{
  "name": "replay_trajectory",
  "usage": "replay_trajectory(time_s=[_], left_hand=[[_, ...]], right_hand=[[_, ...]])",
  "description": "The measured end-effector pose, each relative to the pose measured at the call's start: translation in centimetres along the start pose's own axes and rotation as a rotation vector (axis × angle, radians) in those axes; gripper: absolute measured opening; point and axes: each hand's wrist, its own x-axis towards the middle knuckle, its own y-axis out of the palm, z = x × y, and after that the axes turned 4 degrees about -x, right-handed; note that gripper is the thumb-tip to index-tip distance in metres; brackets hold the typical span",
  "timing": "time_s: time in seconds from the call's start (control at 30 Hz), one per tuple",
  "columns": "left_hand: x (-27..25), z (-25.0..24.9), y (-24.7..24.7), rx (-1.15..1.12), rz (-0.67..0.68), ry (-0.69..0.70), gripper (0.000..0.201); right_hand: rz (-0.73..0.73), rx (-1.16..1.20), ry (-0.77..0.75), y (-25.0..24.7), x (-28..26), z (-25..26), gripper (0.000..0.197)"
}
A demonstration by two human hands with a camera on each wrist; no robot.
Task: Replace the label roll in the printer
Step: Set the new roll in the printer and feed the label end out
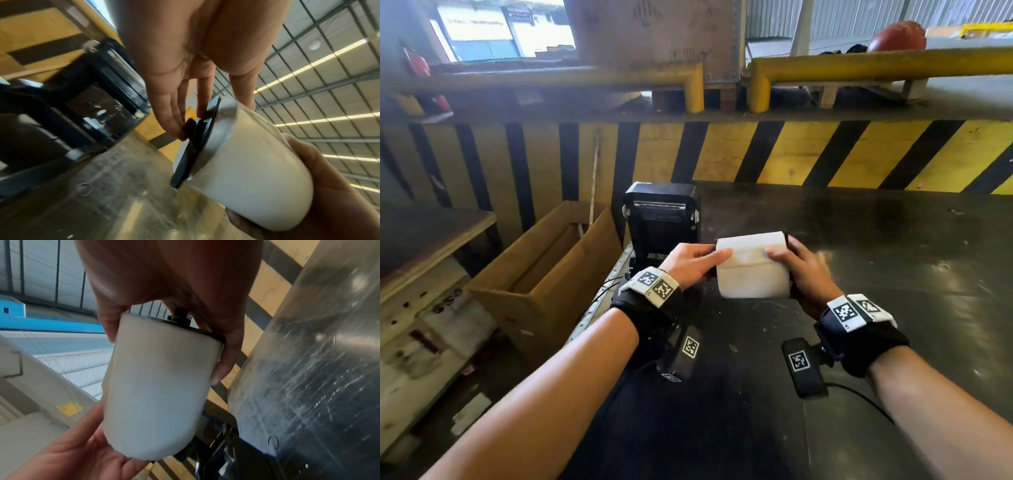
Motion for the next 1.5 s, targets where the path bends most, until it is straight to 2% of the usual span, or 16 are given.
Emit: replay_trajectory(time_s=[0.1,0.23,0.37,0.47,0.6,0.67,0.77,0.83,1.0,1.3,1.43,1.5], left_hand=[[-0.6,1.7,-2.3,-0.125,0.034,-0.053,0.029],[-1.1,3.6,-6.3,-0.120,0.057,-0.116,0.030],[-0.7,5.2,-10.1,-0.095,0.077,-0.140,0.043],[0.0,6.7,-12.8,-0.149,0.090,-0.157,0.059],[0.9,8.5,-15.9,-0.266,0.105,-0.186,0.040],[1.4,9.1,-17.6,-0.314,0.146,-0.207,0.040],[2.4,9.9,-19.7,-0.355,0.178,-0.242,0.037],[3.2,10.2,-20.7,-0.328,0.197,-0.253,0.037],[4.8,11.1,-21.8,-0.243,0.205,-0.249,0.045],[7.8,12.4,-21.7,-0.076,0.233,-0.119,0.048],[8.6,12.7,-21.2,0.116,0.235,-0.024,0.055],[8.9,12.9,-21.2,0.181,0.226,-0.009,0.060]], right_hand=[[0.055,-0.042,-0.001,2.5,0.3,-0.5,0.050],[0.121,-0.080,-0.002,6.3,0.7,-0.8,0.039],[0.106,-0.091,0.057,10.0,1.9,-1.4,0.065],[0.097,-0.120,0.069,12.8,3.1,-1.5,0.070],[0.025,-0.186,0.103,16.1,4.9,-2.0,0.083],[-0.035,-0.119,0.145,17.3,5.7,-2.4,0.075],[-0.154,-0.075,0.136,18.7,6.2,-3.3,0.023],[-0.199,-0.082,0.139,19.4,6.5,-4.4,0.010],[-0.259,-0.130,0.141,20.3,7.3,-5.7,0.007],[-0.301,-0.319,0.130,18.6,9.5,-7.0,0.004],[-0.292,-0.417,0.121,17.8,10.5,-7.5,0.020],[-0.256,-0.502,0.113,17.3,11.1,-7.6,0.023]])
